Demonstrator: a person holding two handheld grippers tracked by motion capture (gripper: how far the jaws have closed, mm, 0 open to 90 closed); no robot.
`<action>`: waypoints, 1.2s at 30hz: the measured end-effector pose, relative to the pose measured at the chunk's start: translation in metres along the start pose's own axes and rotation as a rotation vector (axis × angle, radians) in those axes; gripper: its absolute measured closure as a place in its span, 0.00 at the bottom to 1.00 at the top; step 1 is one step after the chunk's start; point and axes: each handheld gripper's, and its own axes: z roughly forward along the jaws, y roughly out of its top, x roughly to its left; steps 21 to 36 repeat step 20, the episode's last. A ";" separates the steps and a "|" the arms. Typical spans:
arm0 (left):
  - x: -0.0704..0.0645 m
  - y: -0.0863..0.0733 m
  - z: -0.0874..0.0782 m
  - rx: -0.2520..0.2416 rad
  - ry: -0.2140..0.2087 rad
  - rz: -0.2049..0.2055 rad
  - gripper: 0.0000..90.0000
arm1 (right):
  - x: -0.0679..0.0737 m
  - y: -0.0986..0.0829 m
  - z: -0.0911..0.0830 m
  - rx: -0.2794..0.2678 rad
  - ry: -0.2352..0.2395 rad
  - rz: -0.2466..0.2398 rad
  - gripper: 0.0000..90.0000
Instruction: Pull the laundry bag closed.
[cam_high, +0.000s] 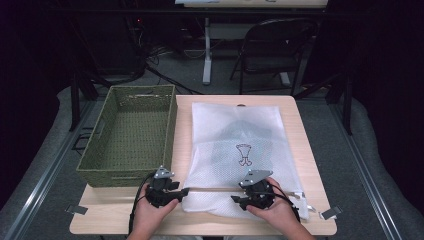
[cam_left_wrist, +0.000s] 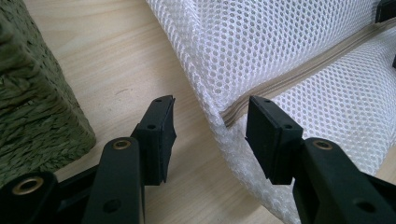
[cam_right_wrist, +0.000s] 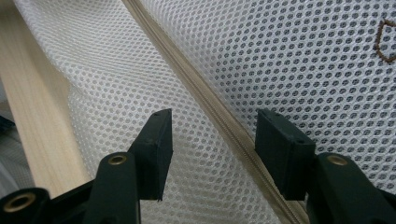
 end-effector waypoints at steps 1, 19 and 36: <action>0.000 0.000 0.000 -0.002 0.000 0.000 0.58 | 0.000 -0.001 0.000 -0.003 -0.005 0.005 0.52; 0.000 -0.001 0.004 0.006 0.001 -0.003 0.57 | -0.004 -0.010 0.000 -0.029 -0.019 0.019 0.51; 0.000 -0.001 0.004 0.007 0.003 -0.004 0.57 | -0.005 -0.010 0.000 -0.031 -0.021 0.018 0.51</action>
